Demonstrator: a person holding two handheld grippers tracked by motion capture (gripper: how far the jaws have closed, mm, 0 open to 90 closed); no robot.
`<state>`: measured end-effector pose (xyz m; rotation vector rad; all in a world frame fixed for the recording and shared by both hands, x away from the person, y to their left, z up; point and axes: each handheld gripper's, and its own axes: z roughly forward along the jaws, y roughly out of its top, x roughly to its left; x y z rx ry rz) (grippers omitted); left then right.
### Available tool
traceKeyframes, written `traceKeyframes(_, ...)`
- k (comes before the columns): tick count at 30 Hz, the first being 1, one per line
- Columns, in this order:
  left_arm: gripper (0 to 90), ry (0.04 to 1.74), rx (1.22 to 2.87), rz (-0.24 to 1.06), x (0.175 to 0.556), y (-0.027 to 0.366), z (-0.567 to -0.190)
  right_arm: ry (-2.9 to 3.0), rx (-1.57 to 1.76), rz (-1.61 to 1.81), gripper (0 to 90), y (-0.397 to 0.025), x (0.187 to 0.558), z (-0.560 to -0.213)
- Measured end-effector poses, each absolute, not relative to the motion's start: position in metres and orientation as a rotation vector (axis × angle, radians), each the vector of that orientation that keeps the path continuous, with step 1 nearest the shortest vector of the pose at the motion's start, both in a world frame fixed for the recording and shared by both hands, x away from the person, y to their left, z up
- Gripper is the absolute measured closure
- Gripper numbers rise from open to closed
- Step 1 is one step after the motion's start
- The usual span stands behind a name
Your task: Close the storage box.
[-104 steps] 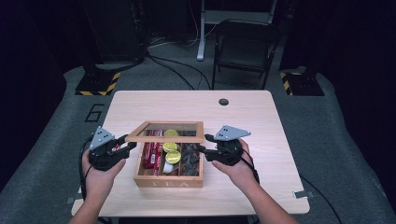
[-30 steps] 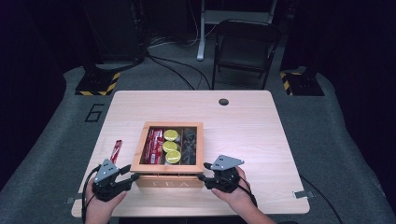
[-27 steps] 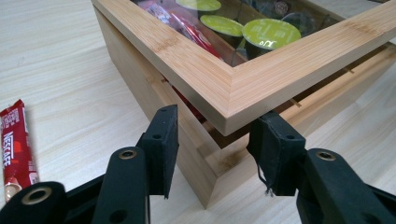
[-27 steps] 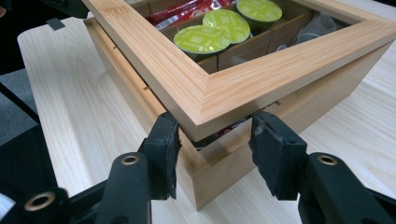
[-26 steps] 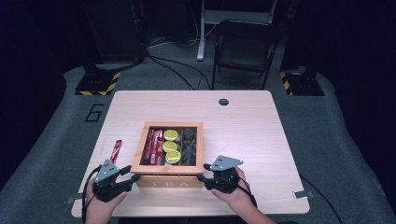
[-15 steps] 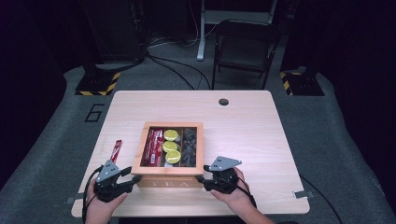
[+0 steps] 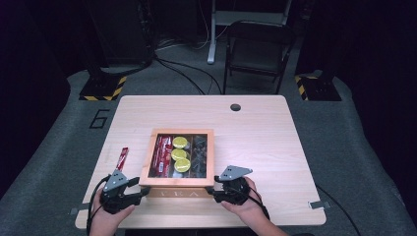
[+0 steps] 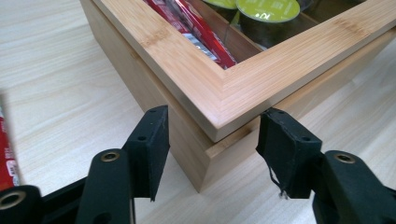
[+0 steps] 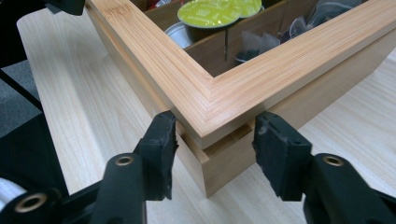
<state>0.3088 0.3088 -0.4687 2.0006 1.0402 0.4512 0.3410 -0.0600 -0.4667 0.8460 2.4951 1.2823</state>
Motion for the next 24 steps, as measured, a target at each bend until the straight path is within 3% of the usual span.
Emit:
traceKeyframes(5,29.0,1.037,2.017,0.413,0.312,0.306,-0.473,2.533,0.832,1.216,38.6,-0.057,0.343,-0.471)
traceKeyframes(24,32.9,1.037,1.946,0.478,0.312,0.319,-0.455,2.425,0.876,1.336,36.5,-0.07,0.346,-0.457)
